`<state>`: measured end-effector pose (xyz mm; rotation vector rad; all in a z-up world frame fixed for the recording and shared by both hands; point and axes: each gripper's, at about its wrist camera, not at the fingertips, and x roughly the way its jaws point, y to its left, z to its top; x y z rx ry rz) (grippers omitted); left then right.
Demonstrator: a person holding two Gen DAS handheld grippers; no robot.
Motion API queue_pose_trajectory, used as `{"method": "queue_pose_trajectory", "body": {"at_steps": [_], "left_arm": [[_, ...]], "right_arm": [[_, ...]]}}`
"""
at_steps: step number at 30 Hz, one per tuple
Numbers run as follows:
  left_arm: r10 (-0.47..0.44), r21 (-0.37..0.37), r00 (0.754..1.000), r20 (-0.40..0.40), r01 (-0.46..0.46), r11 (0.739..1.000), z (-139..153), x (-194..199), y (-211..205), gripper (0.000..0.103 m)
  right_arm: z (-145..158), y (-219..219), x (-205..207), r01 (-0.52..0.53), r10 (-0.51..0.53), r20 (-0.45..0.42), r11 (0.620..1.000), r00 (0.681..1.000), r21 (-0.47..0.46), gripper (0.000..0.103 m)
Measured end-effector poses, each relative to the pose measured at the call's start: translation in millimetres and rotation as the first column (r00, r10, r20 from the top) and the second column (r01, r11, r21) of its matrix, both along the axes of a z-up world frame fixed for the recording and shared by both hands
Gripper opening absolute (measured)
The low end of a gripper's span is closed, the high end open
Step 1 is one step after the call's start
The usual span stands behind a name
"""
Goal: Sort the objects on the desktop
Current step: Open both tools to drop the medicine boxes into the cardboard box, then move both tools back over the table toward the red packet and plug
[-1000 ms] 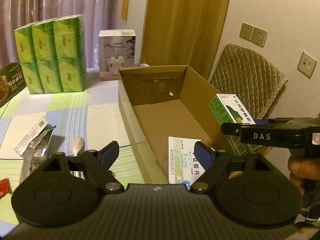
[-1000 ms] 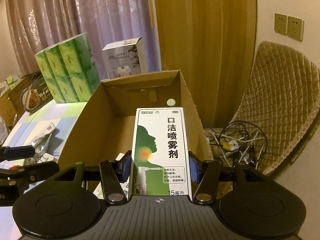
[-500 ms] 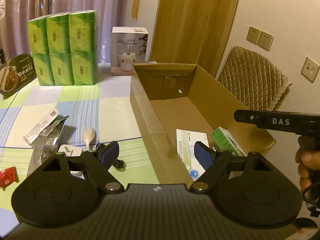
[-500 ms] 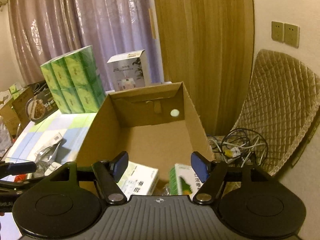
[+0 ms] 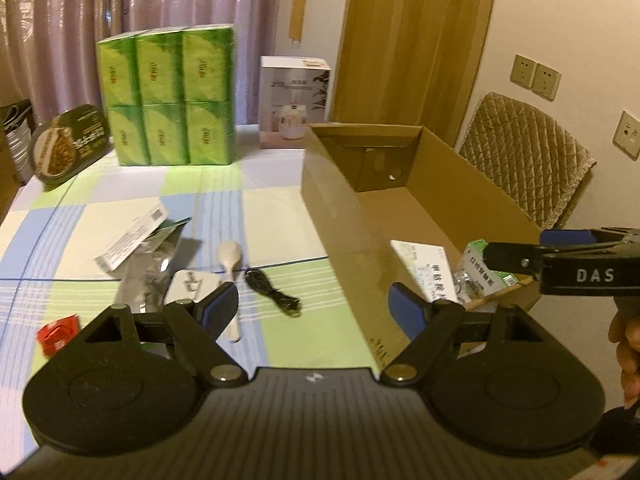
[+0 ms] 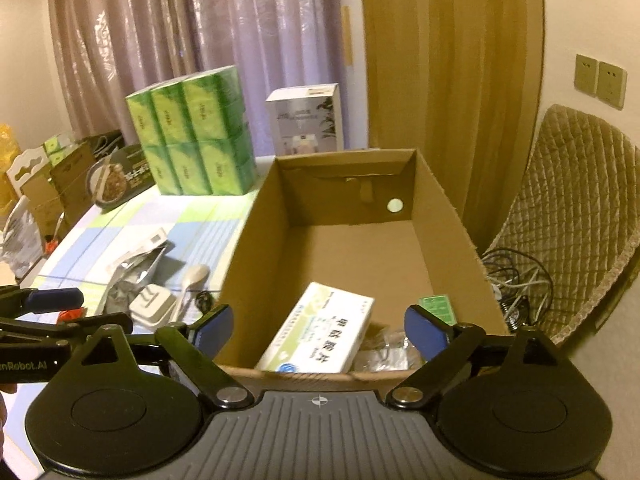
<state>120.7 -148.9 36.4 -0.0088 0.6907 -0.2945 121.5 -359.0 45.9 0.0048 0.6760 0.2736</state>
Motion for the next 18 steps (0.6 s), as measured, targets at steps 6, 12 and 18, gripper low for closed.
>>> {"method": "queue_pose_trajectory", "body": {"at_steps": [6, 12, 18], "left_arm": [[0.031, 0.022, 1.0, 0.003, -0.031, 0.999, -0.3, -14.7, 28.5, 0.083], [0.076, 0.055, 0.997, 0.007, -0.076, 0.996, 0.7, -30.7, 68.8, 0.087], [0.134, 0.096, 0.991, 0.009, -0.134, 0.986, 1.7, -41.4, 115.8, 0.087]], "right_arm": [[5.0, 16.5, -16.3, -0.015, 0.015, 0.019, 1.0, 1.0, -0.007, 0.101], [7.1, 37.9, -29.9, -0.054, 0.054, 0.017, 0.999, 0.998, 0.008, 0.101], [8.0, 71.4, -36.4, -0.127, 0.127, 0.015, 0.992, 0.992, 0.017, 0.101]]}}
